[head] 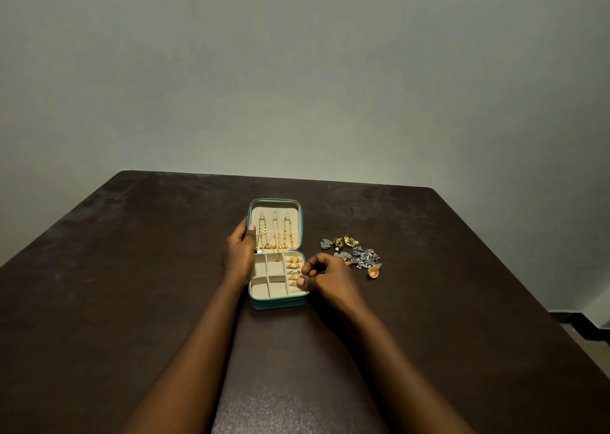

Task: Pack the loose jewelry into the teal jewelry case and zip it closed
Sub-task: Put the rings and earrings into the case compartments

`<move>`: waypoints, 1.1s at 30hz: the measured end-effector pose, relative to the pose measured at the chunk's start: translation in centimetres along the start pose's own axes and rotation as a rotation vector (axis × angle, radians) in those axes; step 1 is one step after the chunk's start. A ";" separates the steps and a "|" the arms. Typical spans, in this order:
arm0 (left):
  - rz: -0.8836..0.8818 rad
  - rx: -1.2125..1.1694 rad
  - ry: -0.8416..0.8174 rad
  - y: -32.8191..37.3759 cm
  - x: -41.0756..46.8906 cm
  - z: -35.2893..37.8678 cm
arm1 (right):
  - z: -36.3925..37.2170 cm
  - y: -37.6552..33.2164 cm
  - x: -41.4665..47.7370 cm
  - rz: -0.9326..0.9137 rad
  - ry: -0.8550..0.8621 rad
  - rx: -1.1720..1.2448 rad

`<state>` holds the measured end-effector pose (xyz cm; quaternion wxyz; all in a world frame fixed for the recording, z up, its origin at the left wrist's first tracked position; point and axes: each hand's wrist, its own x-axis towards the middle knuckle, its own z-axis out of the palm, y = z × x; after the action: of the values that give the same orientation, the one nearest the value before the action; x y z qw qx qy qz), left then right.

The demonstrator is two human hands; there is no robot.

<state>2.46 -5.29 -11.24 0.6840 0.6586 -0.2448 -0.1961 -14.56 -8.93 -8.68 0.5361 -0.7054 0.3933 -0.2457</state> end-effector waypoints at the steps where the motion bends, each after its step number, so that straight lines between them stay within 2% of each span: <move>1: -0.003 0.013 0.006 -0.3 0.2 0.0 | -0.1 0.0 0.1 0.005 0.002 -0.010; 8: 0.007 0.157 0.058 1.1 -0.5 0.3 | 0.0 -0.1 0.1 0.043 -0.001 -0.001; 16: 0.032 0.297 0.052 2.5 -0.4 -0.2 | -0.3 0.0 -0.2 -0.026 0.047 -0.090; 20: 0.129 0.429 0.071 4.3 -0.5 -0.2 | -1.5 -0.5 0.2 -0.018 0.115 -0.103; 23: 0.226 0.532 0.066 5.8 -1.1 1.0 | -3.7 -1.5 1.1 -0.030 0.155 -0.212; 27: 0.362 0.600 -0.106 6.4 -1.8 4.1 | -6.8 -2.1 2.9 -0.027 0.276 -0.308; 30: 0.369 0.688 -0.295 6.3 -1.9 6.8 | -8.3 -1.7 4.0 0.008 0.329 -0.340; 33: 0.301 0.815 -0.493 6.3 -1.5 8.8 | -9.1 -1.2 4.7 0.037 0.355 -0.361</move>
<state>-4.32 -11.17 -4.95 0.3134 0.7638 -0.5483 -0.1333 -18.54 -17.77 -5.14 0.3285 -0.7282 0.5315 -0.2818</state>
